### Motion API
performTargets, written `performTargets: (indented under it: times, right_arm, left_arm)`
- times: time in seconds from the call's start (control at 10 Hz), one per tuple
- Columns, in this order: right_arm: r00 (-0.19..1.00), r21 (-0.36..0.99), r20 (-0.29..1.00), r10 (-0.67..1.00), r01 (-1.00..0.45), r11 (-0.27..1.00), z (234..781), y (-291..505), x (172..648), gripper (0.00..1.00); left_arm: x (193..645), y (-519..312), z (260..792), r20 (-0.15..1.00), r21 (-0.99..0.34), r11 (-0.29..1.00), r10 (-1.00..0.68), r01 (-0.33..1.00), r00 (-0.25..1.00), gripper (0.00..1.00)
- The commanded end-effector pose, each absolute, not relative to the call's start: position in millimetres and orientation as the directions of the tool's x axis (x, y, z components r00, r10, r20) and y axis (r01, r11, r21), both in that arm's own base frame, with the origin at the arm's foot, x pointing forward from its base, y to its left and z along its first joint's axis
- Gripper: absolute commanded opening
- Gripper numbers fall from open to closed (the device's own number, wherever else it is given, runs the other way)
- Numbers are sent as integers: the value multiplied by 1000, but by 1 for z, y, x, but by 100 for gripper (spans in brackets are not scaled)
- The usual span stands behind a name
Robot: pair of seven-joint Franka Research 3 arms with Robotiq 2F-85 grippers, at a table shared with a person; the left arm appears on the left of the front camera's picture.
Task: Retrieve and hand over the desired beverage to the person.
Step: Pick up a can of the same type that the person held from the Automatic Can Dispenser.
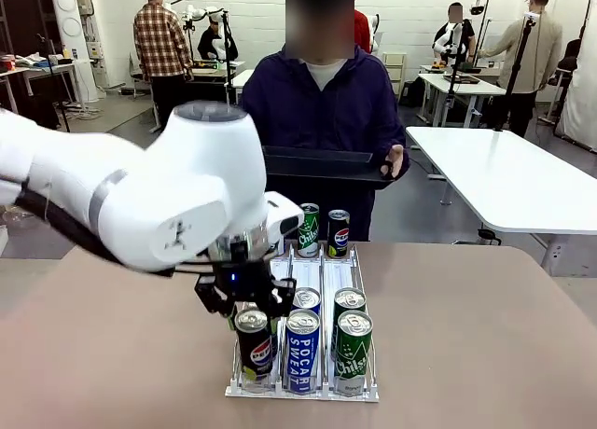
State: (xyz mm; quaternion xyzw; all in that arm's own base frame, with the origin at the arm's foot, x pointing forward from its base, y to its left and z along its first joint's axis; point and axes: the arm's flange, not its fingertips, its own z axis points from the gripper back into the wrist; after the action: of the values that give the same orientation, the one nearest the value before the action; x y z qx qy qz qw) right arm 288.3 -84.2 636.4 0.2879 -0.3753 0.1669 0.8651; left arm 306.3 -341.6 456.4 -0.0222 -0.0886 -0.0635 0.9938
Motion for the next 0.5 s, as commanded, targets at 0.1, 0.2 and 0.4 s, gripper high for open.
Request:
performTargets:
  times: [0.1,0.2,0.4]
  right_arm:
    - [651,386,756,69,-528,757,635,-84,291,100]
    - [651,386,756,69,-528,757,635,-84,291,100]
    - [651,386,756,69,-528,757,635,-84,291,100]
  left_arm:
    - [307,-342,592,179,13,984,-176,177,968,0]
    - [316,-345,623,174,-7,983,-177,181,969,0]
    - [338,-356,675,205,-40,985,-156,167,966,0]
